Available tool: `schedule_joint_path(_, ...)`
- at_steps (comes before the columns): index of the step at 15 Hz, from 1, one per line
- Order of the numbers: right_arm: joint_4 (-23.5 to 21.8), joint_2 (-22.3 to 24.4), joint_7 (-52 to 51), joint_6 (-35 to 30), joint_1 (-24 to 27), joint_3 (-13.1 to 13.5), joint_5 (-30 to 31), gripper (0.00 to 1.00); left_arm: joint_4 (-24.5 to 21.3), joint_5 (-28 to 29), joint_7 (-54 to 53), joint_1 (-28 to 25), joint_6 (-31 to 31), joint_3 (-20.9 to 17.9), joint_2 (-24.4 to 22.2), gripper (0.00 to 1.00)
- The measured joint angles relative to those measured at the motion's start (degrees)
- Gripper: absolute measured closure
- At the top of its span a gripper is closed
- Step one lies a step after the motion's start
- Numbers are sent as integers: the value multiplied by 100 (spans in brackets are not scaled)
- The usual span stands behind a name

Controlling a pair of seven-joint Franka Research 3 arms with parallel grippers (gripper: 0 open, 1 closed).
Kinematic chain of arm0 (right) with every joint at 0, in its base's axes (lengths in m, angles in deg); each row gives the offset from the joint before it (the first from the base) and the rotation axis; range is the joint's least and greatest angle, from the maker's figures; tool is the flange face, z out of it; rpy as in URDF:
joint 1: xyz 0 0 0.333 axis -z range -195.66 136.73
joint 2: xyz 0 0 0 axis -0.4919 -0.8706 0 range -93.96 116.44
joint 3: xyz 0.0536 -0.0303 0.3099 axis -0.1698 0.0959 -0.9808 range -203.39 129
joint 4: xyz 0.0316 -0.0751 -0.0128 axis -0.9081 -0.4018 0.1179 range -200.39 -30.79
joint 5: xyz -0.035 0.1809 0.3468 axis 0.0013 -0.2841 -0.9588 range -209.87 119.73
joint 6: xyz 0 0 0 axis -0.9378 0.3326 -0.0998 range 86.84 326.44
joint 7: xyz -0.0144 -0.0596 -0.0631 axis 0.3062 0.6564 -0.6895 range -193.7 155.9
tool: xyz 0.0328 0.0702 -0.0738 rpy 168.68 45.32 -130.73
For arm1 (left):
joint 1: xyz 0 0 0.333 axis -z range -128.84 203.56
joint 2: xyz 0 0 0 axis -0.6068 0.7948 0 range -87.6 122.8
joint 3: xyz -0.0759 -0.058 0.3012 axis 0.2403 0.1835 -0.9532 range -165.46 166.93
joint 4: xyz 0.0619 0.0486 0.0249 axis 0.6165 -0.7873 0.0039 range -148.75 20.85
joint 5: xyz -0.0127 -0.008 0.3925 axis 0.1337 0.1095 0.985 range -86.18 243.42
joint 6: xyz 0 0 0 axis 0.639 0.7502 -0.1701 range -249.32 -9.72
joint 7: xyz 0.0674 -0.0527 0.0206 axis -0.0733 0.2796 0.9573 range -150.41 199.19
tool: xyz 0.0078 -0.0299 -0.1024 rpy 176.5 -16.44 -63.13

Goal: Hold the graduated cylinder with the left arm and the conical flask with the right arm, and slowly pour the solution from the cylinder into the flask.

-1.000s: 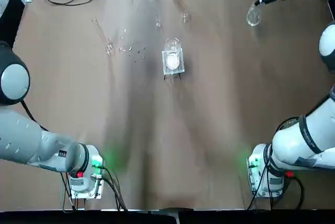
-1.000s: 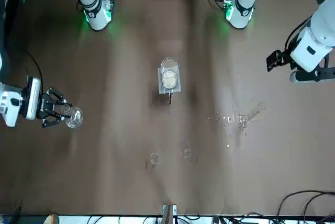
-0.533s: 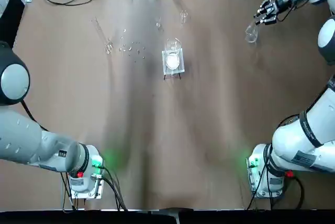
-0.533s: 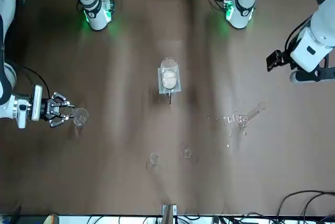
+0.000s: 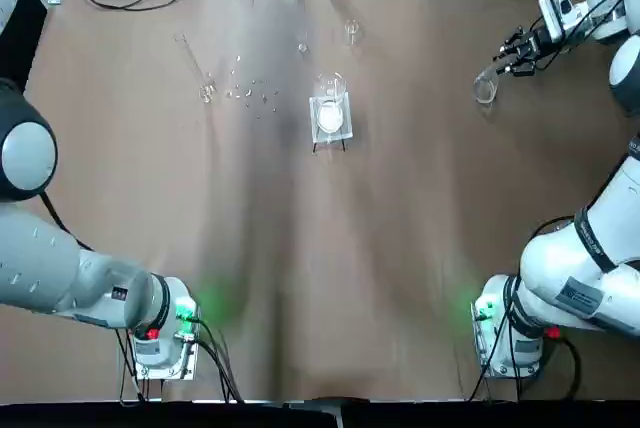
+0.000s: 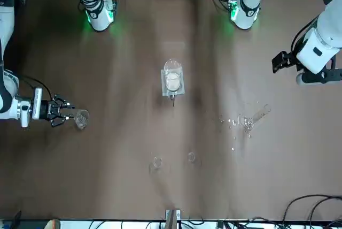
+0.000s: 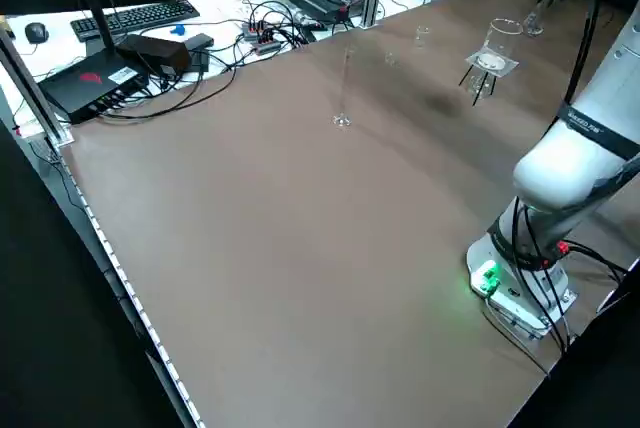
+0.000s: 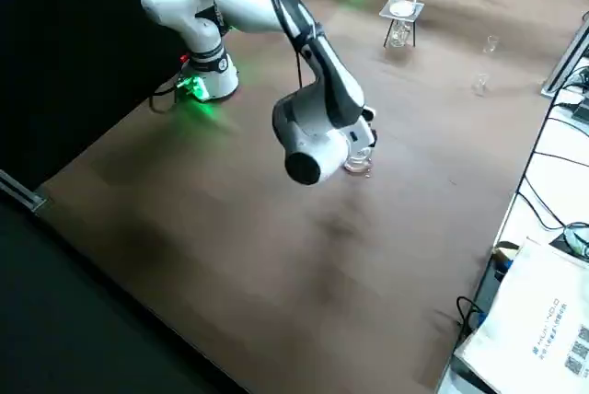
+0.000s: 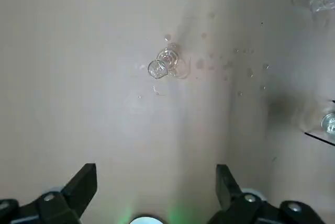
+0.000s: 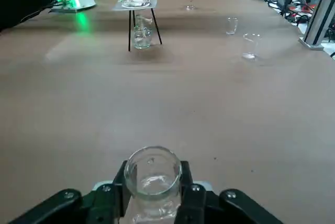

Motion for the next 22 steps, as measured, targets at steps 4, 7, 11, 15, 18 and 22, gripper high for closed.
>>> schedule_joint_path(4,0,-165,-193,-21,66,-6,-87,61,-1,0,0,0,0,0,0,0)
schedule_joint_path(7,8,-164,-191,-17,65,-41,-99,61,-1,0,0,0,0,0,0,0)
schedule_joint_path(11,14,-164,246,-27,63,-56,-106,42,-6,0,0,1,0,0,1,0)
schedule_joint_path(15,81,-162,378,-25,101,-43,-130,5,-9,0,0,2,0,2,2,0)
schedule_joint_path(18,226,-151,525,-60,203,-29,-139,0,-11,0,0,2,0,2,2,0)
schedule_joint_path(22,501,-107,1165,-545,531,41,-90,0,-12,0,0,2,0,2,2,0)
